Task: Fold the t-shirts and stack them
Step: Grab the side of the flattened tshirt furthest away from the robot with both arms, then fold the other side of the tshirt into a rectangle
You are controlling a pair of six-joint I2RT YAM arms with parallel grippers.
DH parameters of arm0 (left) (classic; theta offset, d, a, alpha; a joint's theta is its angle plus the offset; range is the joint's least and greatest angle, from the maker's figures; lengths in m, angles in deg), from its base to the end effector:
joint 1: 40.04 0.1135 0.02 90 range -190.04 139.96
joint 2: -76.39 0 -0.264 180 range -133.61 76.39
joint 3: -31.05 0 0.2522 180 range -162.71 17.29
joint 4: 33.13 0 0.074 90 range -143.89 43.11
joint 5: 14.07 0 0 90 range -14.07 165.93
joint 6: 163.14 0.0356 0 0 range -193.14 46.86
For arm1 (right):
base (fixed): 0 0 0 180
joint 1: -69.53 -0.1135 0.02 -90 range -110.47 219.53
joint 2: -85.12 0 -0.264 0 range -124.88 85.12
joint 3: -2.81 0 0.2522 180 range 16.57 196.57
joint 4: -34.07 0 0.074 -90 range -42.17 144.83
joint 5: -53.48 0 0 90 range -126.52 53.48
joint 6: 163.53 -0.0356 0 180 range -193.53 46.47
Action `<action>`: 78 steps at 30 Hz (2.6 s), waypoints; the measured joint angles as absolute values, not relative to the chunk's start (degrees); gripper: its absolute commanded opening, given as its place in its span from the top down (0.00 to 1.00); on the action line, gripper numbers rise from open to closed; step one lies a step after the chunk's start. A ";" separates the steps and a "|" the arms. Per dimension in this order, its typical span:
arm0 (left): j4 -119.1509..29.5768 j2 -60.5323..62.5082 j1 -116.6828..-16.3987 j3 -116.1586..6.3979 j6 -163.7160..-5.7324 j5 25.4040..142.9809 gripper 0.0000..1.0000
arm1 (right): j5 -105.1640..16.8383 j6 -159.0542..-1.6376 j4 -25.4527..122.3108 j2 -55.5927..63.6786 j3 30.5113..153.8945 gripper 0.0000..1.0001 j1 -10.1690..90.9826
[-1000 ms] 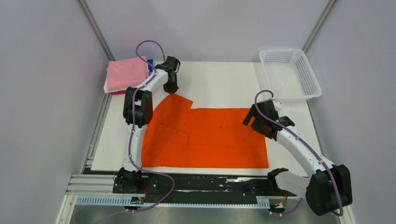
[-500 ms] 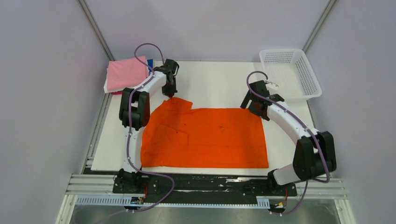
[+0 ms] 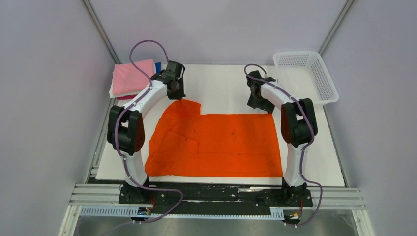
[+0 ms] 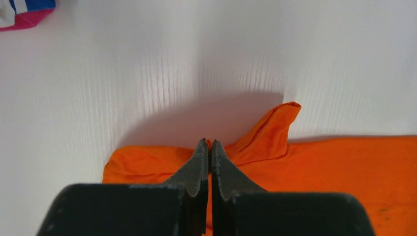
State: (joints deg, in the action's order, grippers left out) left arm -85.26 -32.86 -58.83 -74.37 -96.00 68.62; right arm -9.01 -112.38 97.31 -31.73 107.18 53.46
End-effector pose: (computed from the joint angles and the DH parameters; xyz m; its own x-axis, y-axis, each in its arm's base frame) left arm 0.3989 -0.1310 0.2553 -0.8208 -0.1278 -0.5568 -0.0725 0.9901 -0.1203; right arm 0.4000 0.0981 0.1922 -0.8106 0.3455 -0.4729 0.4782 0.8566 -0.1939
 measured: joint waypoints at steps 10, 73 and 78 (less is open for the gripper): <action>-84.28 -28.27 -59.42 -67.20 -97.02 69.08 1.00 | -6.79 -113.13 101.07 -35.38 107.66 0.35 54.11; -100.84 26.88 -66.96 -32.56 -110.47 70.98 1.00 | -17.41 -111.73 93.37 6.47 71.31 1.00 50.79; -102.70 30.05 -67.05 -28.91 -112.96 72.27 1.00 | -18.28 -111.70 93.39 6.49 70.48 0.97 50.79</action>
